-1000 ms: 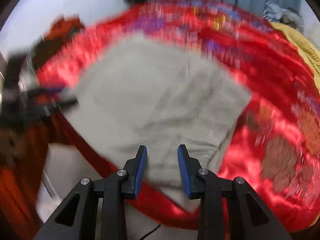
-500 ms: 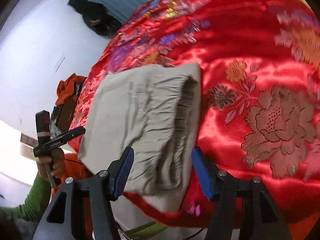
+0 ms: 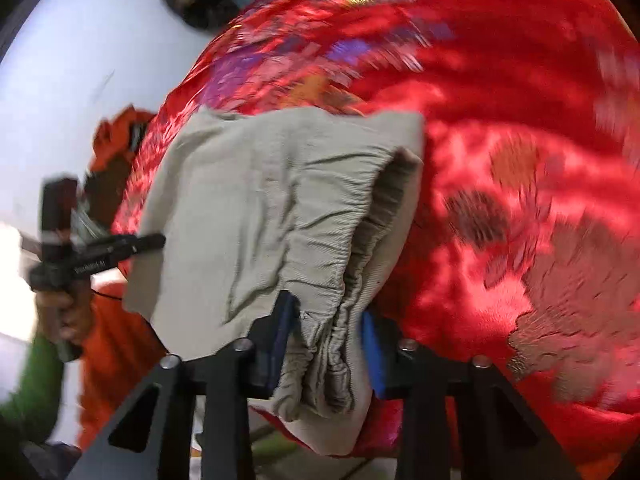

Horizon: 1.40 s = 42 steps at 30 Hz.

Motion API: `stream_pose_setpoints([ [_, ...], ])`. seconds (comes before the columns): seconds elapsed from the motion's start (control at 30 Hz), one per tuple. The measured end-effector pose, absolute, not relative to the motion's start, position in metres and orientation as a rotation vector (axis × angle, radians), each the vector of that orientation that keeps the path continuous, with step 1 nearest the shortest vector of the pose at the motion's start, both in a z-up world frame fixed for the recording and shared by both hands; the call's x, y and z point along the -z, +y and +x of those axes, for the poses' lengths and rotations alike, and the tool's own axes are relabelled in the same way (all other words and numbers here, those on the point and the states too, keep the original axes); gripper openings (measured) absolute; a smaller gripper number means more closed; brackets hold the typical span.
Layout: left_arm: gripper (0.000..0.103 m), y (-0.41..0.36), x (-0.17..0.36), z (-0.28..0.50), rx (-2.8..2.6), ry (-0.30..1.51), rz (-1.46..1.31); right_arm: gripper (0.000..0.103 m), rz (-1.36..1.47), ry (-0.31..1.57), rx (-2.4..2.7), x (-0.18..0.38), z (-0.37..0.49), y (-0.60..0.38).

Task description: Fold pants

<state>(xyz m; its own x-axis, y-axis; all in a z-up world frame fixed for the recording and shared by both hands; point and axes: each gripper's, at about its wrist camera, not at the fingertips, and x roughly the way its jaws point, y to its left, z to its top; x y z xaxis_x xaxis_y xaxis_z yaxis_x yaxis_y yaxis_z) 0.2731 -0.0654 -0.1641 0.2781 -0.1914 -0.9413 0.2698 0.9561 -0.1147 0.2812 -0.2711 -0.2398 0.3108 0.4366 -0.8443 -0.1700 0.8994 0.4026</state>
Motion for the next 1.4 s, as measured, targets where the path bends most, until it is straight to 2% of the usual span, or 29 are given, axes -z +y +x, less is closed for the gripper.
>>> stream_pose_setpoints([
  [0.3, 0.015, -0.08, 0.084, 0.271, 0.347, 1.13, 0.06, 0.025, 0.113, 1.057, -0.479, 0.167, 0.27, -0.221],
  [0.6, 0.016, -0.073, 0.051, 0.352, 0.328, 0.956, -0.018, 0.025, 0.099, 0.904, -0.462, 0.112, 0.347, -0.221],
  [0.67, 0.021, -0.072, 0.063, 0.382, 0.302, 0.887, -0.049, 0.025, 0.118, 0.864, -0.433, 0.11, 0.369, -0.233],
  [0.7, 0.03, -0.073, 0.071, 0.389, 0.28, 0.87, -0.044, 0.025, 0.146, 0.847, -0.411, 0.113, 0.383, -0.243],
  [0.73, 0.047, -0.07, 0.088, 0.4, 0.224, 0.858, -0.012, 0.026, 0.171, 0.845, -0.379, 0.121, 0.397, -0.254],
  [0.77, 0.052, -0.068, 0.097, 0.404, 0.183, 0.861, 0.016, 0.031, 0.176, 0.867, -0.336, 0.13, 0.407, -0.262],
  [0.8, 0.053, -0.064, 0.111, 0.404, 0.121, 0.871, 0.061, 0.035, 0.17, 0.898, -0.276, 0.14, 0.415, -0.27],
  [0.87, 0.054, -0.047, 0.134, 0.385, 0.077, 0.891, 0.114, 0.035, 0.1, 0.957, -0.127, 0.16, 0.417, -0.287],
  [0.9, 0.059, -0.04, 0.139, 0.375, 0.085, 0.888, 0.112, 0.035, 0.077, 0.959, -0.102, 0.165, 0.408, -0.294],
  [0.93, 0.069, -0.03, 0.147, 0.354, 0.091, 0.885, 0.116, 0.036, 0.069, 0.957, -0.094, 0.166, 0.399, -0.299],
  [0.97, 0.075, -0.025, 0.151, 0.341, 0.088, 0.88, 0.121, 0.045, 0.056, 0.964, -0.079, 0.17, 0.384, -0.305],
  [1.0, 0.084, -0.02, 0.155, 0.319, 0.08, 0.866, 0.132, 0.062, 0.04, 0.972, -0.06, 0.173, 0.373, -0.307],
  [1.07, 0.094, -0.015, 0.16, 0.28, 0.058, 0.836, 0.151, 0.081, 0.005, 0.978, -0.024, 0.178, 0.347, -0.306],
  [1.13, 0.097, -0.019, 0.161, 0.247, 0.014, 0.821, 0.176, 0.082, -0.013, 0.983, -0.006, 0.181, 0.32, -0.3],
  [1.2, 0.097, -0.028, 0.157, 0.227, -0.02, 0.825, 0.193, 0.095, -0.011, 0.989, 0.016, 0.182, 0.298, -0.288],
  [1.23, 0.097, -0.035, 0.15, 0.215, -0.018, 0.836, 0.197, 0.097, -0.002, 0.983, 0.013, 0.182, 0.287, -0.283],
  [1.4, 0.098, -0.046, 0.113, 0.185, 0.052, 0.864, 0.082, 0.102, 0.012, 0.942, -0.028, 0.161, 0.239, -0.243],
])
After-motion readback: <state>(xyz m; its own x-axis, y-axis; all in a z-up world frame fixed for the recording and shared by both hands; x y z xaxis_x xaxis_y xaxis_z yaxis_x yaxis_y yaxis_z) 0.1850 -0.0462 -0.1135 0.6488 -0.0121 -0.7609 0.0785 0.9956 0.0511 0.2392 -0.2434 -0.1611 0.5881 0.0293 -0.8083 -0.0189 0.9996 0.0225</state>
